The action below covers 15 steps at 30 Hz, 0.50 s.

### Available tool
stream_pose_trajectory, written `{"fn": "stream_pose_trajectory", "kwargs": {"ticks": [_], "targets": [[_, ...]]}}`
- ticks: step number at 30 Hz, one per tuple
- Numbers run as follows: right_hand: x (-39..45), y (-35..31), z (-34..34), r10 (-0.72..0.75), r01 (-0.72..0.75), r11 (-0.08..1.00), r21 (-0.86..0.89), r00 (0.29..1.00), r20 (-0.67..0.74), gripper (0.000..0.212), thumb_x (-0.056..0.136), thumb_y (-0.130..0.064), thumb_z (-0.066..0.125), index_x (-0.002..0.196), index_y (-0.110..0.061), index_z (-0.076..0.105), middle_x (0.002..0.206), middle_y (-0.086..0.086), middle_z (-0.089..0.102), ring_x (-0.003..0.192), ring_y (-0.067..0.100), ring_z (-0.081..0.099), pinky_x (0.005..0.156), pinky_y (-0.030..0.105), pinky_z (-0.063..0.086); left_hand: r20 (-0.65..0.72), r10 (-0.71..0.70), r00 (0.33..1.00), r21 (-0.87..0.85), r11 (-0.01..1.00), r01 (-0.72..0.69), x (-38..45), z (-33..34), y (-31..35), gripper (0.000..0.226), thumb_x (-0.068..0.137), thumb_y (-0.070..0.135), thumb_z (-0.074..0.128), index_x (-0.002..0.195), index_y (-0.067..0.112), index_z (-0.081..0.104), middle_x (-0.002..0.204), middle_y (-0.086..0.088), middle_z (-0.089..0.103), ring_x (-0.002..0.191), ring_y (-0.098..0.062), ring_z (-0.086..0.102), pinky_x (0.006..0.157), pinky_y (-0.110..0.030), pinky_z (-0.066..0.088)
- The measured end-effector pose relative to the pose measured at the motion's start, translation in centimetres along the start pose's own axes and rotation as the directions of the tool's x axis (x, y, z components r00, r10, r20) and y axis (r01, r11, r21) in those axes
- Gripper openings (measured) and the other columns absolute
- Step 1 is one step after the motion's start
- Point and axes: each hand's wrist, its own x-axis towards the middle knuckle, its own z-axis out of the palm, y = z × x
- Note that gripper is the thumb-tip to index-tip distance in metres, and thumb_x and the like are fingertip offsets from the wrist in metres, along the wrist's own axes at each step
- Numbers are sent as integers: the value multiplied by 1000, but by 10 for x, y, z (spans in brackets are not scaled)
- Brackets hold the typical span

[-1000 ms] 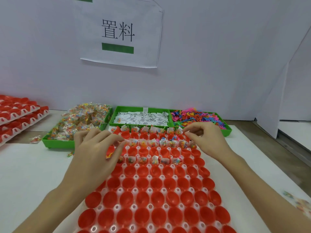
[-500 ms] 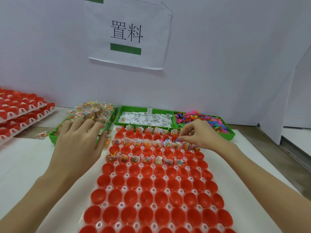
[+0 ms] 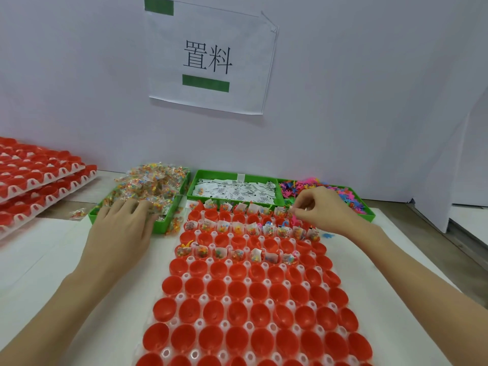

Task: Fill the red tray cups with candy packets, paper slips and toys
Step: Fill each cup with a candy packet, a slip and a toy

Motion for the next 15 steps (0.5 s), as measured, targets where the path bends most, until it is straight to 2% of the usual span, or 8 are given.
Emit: {"fn": "stream_pose_trajectory", "kwargs": {"ticks": [2, 4, 6, 8, 9, 11, 13, 15], "targets": [[3, 5, -7, 37, -32, 997, 66, 997, -66, 12, 90, -16, 71, 81, -23, 73, 77, -11, 71, 72, 0, 64, 59, 7, 44, -56, -3, 998, -74, 997, -1, 2, 0, -3, 30, 93, 20, 50, 95, 1, 73, 91, -19, 72, 85, -45, 66, 76, -54, 50], [9, 13, -14, 132, -102, 972, 210, 982, -137, 11, 91, -16, 70, 81, -20, 74, 77, -4, 75, 76, 10, 70, 70, 20, 54, -111, -10, 994, -147, 989, -7, 2, 1, -4, 25, 90, 14, 54, 93, -1, 74, 90, -20, 73, 84, -46, 66, 76, -56, 52], [15, 22, -19, 272, -187, 879, 439, 952, -139, 12, 94, -12, 69, 83, -13, 74, 85, 10, 77, 79, 22, 70, 80, 37, 57, -164, -19, 986, -168, 986, -9, 2, 2, -6, 22, 88, 13, 56, 90, 1, 74, 88, -18, 73, 83, -45, 64, 75, -56, 52], [19, 34, -21, 370, -243, 780, 577, 922, -113, 11, 97, -7, 66, 91, -2, 73, 93, 21, 75, 79, 25, 67, 84, 40, 57, -217, -15, 976, -151, 988, -18, 1, 2, -6, 20, 87, 13, 57, 90, 2, 73, 87, -15, 73, 83, -44, 60, 74, -55, 48], [21, 39, -21, 399, -266, 771, 578, 910, -113, 11, 97, -7, 66, 97, 3, 72, 94, 22, 75, 82, 27, 68, 87, 41, 57, -243, -12, 970, -137, 990, -22, 1, 3, -6, 20, 87, 12, 57, 92, 2, 73, 88, -14, 73, 83, -43, 57, 74, -55, 45], [26, 46, -17, 409, -300, 831, 469, 900, -150, 13, 96, -10, 67, 102, 1, 72, 95, 18, 76, 90, 30, 72, 93, 44, 57, -270, -7, 963, -113, 993, -24, 0, 6, -7, 21, 87, 13, 58, 97, 2, 73, 90, -14, 72, 85, -43, 55, 75, -55, 42], [33, 40, -13, 355, -292, 912, 288, 914, -195, 14, 95, -15, 69, 103, -4, 74, 96, 12, 76, 92, 25, 70, 88, 38, 55, -276, -7, 961, -110, 994, -24, 1, 9, -9, 23, 87, 10, 57, 98, 0, 74, 91, -16, 69, 85, -44, 55, 75, -55, 41], [41, 27, -8, 266, -238, 957, 168, 948, -173, 16, 96, -18, 68, 106, -7, 75, 101, 9, 74, 89, 19, 64, 81, 29, 48, -267, -1, 964, -93, 995, -25, 0, 14, -10, 25, 84, 3, 55, 98, -1, 75, 92, -20, 65, 87, -44, 53, 75, -55, 40]]}}
